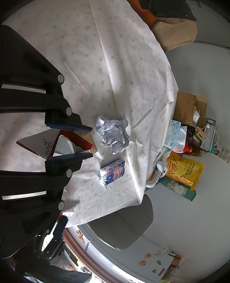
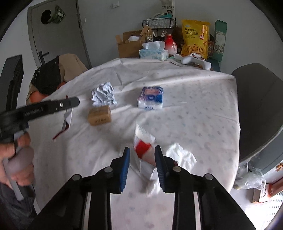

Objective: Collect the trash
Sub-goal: 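Carry the carton and tissue over the trash bin with both grippers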

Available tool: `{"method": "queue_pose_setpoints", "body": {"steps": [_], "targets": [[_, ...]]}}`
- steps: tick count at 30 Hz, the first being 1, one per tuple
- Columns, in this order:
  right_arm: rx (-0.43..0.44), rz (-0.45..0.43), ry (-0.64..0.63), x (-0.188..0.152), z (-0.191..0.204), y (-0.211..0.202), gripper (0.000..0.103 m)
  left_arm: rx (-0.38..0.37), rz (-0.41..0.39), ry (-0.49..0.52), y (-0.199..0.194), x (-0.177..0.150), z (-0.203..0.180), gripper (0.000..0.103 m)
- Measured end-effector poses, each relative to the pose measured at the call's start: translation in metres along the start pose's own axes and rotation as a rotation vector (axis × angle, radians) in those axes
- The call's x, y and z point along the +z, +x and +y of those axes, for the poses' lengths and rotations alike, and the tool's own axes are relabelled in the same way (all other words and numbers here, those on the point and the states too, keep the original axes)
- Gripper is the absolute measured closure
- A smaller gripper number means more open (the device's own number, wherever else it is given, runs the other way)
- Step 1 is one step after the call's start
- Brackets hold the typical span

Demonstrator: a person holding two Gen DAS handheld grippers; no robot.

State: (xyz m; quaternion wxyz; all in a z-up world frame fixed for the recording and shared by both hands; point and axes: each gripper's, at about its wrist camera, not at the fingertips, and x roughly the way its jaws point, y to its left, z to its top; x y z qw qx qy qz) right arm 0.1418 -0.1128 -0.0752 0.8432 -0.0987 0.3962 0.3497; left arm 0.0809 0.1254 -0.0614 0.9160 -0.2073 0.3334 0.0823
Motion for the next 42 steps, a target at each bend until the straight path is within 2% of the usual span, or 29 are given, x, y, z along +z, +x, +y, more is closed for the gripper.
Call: {"method": "queue_pose_setpoints", "body": {"steps": [3,5,7,8,14,24,32,42], "targets": [[-0.018,0.029,-0.017,-0.010,0.001,0.001,0.076,-0.003,-0.002,-0.002,-0.002,-0.001,0.000,0.080],[-0.027,0.038,-0.017,-0.015,0.001,0.002,0.089,-0.003,-0.005,-0.001,-0.003,-0.001,0.000,0.080],[-0.024,0.014,0.004,-0.015,-0.002,-0.004,0.098,-0.003,-0.008,-0.001,-0.004,0.000,0.000,0.080],[-0.020,-0.004,0.016,-0.013,-0.004,-0.010,0.099,-0.002,-0.009,0.000,-0.005,0.000,-0.001,0.080],[-0.009,-0.109,0.051,0.003,-0.010,-0.042,0.099,-0.016,-0.013,0.015,-0.009,0.001,-0.009,0.080],[-0.040,-0.170,0.135,-0.003,-0.044,-0.069,0.099,-0.044,-0.011,0.075,-0.010,0.000,-0.045,0.080],[-0.122,-0.183,0.265,-0.033,-0.107,-0.087,0.099,-0.103,0.023,0.175,-0.003,-0.011,-0.101,0.080],[-0.237,-0.166,0.454,-0.096,-0.189,-0.108,0.099,-0.187,0.059,0.315,0.012,-0.024,-0.186,0.080]]}}
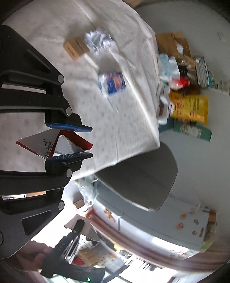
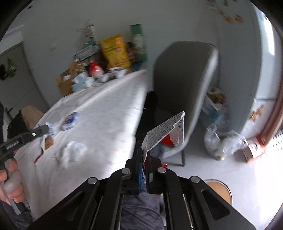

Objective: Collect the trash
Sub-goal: 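Carry the carton and tissue over the trash bin with both grippers, then open both grippers to drop the carton and tissue into the bin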

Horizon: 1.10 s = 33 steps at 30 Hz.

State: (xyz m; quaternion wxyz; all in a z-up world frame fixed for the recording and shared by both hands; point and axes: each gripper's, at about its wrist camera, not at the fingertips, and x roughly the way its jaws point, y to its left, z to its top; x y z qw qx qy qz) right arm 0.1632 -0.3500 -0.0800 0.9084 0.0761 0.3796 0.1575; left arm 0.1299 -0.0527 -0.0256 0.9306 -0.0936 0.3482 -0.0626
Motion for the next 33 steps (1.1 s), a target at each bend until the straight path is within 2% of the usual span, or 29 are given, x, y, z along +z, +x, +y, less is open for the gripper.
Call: {"method": "queue_pose_setpoints", "body": {"steps": [11,19,23,24,25,26,27,30,33], "targets": [[-0.104,0.060,0.177,-0.041,-0.098,0.011,0.099,-0.075,0.049,0.142,0.033,0.008,-0.086,0.080],[-0.156,0.122,0.287,-0.076,-0.153,0.032,0.099,-0.107,0.097,0.220,0.058,0.003,-0.137,0.080],[-0.169,0.135,0.333,-0.087,-0.170,0.039,0.094,-0.121,0.124,0.244,0.071,-0.001,-0.152,0.080],[-0.172,0.139,0.343,-0.090,-0.174,0.041,0.092,-0.125,0.132,0.249,0.075,-0.003,-0.156,0.080],[-0.177,0.138,0.358,-0.093,-0.178,0.042,0.076,-0.129,0.139,0.253,0.078,-0.004,-0.159,0.080],[-0.183,0.131,0.366,-0.093,-0.181,0.041,0.054,-0.133,0.145,0.258,0.081,-0.005,-0.162,0.080],[-0.190,0.122,0.368,-0.095,-0.181,0.040,0.049,-0.136,0.149,0.262,0.083,-0.005,-0.164,0.080],[-0.192,0.125,0.379,-0.102,-0.186,0.040,0.048,-0.147,0.173,0.278,0.092,-0.009,-0.175,0.080],[-0.201,0.135,0.406,-0.111,-0.195,0.040,0.039,-0.161,0.192,0.296,0.099,-0.014,-0.187,0.080]]}}
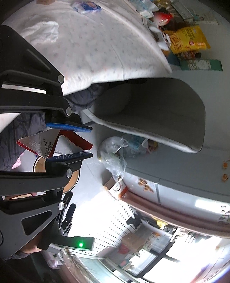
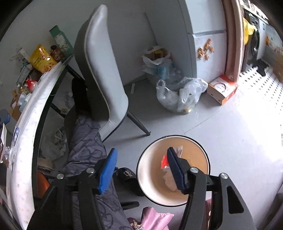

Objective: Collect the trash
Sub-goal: 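Open both grippers to drop the carton and tissue into the bin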

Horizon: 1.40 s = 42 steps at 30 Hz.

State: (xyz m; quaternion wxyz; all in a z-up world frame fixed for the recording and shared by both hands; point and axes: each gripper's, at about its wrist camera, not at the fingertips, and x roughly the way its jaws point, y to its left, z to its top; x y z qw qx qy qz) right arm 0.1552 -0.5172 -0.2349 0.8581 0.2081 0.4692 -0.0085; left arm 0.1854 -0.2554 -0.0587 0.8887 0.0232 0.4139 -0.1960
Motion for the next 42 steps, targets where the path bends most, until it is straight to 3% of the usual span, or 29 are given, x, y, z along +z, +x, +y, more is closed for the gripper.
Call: {"method": "queue_pose_setpoints", "body": {"steps": [2,8,20,22,23,24,33,42], "targets": [[-0.002,0.001,0.016,-0.002,-0.008,0.000,0.032,-0.013,0.016,0.010,0.007,0.000,-0.009,0.080],[-0.015,-0.031,0.080,-0.002,-0.037,-0.013,0.023,-0.079,0.086,0.046,0.036,-0.001,-0.044,0.080],[-0.028,-0.089,0.171,-0.011,-0.092,-0.052,0.022,-0.195,0.241,0.077,0.104,-0.004,-0.105,0.078],[-0.032,-0.085,0.179,-0.014,-0.097,-0.052,0.022,-0.203,0.254,0.056,0.109,-0.005,-0.107,0.050],[-0.031,-0.083,0.182,-0.015,-0.099,-0.051,0.022,-0.207,0.254,0.043,0.111,-0.004,-0.107,0.028],[-0.028,-0.081,0.185,-0.016,-0.100,-0.050,0.022,-0.212,0.240,0.030,0.109,-0.003,-0.106,0.022],[-0.021,-0.071,0.181,-0.021,-0.088,-0.045,0.022,-0.185,0.209,-0.027,0.082,0.001,-0.072,0.019],[0.022,-0.129,0.078,-0.004,-0.022,-0.067,0.018,-0.140,0.080,-0.094,0.016,0.002,-0.020,0.015]]}}
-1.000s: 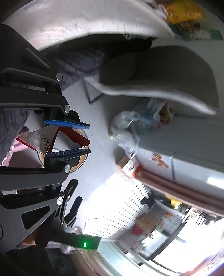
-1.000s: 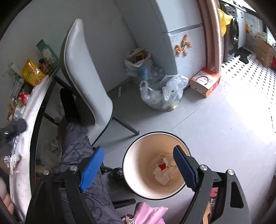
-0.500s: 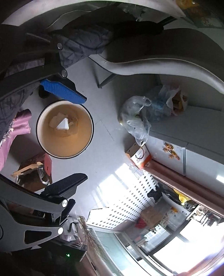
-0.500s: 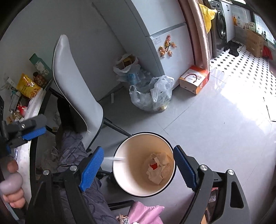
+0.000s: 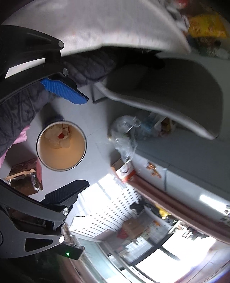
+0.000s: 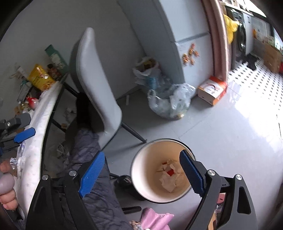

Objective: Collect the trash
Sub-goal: 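Open both grippers to drop the carton and tissue into the bin, then move both tools back over the table toward the trash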

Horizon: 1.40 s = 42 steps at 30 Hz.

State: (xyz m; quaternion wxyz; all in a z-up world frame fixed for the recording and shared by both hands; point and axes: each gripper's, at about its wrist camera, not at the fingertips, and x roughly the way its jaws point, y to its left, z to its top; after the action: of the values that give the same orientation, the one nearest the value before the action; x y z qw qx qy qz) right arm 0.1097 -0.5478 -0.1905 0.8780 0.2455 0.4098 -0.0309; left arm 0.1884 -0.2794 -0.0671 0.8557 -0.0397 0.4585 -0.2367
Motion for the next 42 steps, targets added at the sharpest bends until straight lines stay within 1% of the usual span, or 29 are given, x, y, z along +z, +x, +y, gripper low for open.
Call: {"method": "queue_pose_setpoints", "body": {"steps": [2,4,5,8,13,16,19,24,30,37,42], "targets": [[0.007,-0.025,0.000,0.006,0.015,-0.009,0.014,0.016,-0.032,-0.007,-0.018,-0.001,0.012,0.015],[0.005,-0.035,-0.013,0.012,0.031,-0.015,0.013,0.024,-0.086,-0.033,-0.044,-0.002,0.029,0.014],[0.002,-0.041,-0.029,0.016,0.044,-0.020,0.011,0.026,-0.101,-0.041,-0.049,-0.001,0.034,0.013],[0.007,-0.061,-0.070,0.025,0.075,-0.033,0.008,0.038,-0.169,-0.086,-0.084,-0.001,0.059,0.012],[0.044,-0.098,-0.131,0.028,0.129,-0.052,0.008,0.059,-0.253,-0.131,-0.127,-0.007,0.093,0.009],[0.072,-0.099,-0.155,0.024,0.154,-0.055,0.008,0.088,-0.294,-0.158,-0.147,-0.014,0.113,0.008],[0.099,-0.091,-0.188,0.019,0.177,-0.056,0.008,0.106,-0.309,-0.197,-0.160,-0.030,0.137,0.006],[0.146,-0.085,-0.235,0.005,0.211,-0.061,0.008,0.145,-0.331,-0.236,-0.181,-0.048,0.165,0.006],[0.207,-0.078,-0.303,-0.010,0.247,-0.060,0.008,0.218,-0.388,-0.304,-0.205,-0.071,0.199,0.006],[0.264,-0.054,-0.356,-0.024,0.285,-0.058,0.008,0.266,-0.425,-0.376,-0.234,-0.093,0.236,0.006],[0.290,-0.038,-0.391,-0.034,0.314,-0.055,0.008,0.292,-0.449,-0.406,-0.251,-0.107,0.258,0.006]]}}
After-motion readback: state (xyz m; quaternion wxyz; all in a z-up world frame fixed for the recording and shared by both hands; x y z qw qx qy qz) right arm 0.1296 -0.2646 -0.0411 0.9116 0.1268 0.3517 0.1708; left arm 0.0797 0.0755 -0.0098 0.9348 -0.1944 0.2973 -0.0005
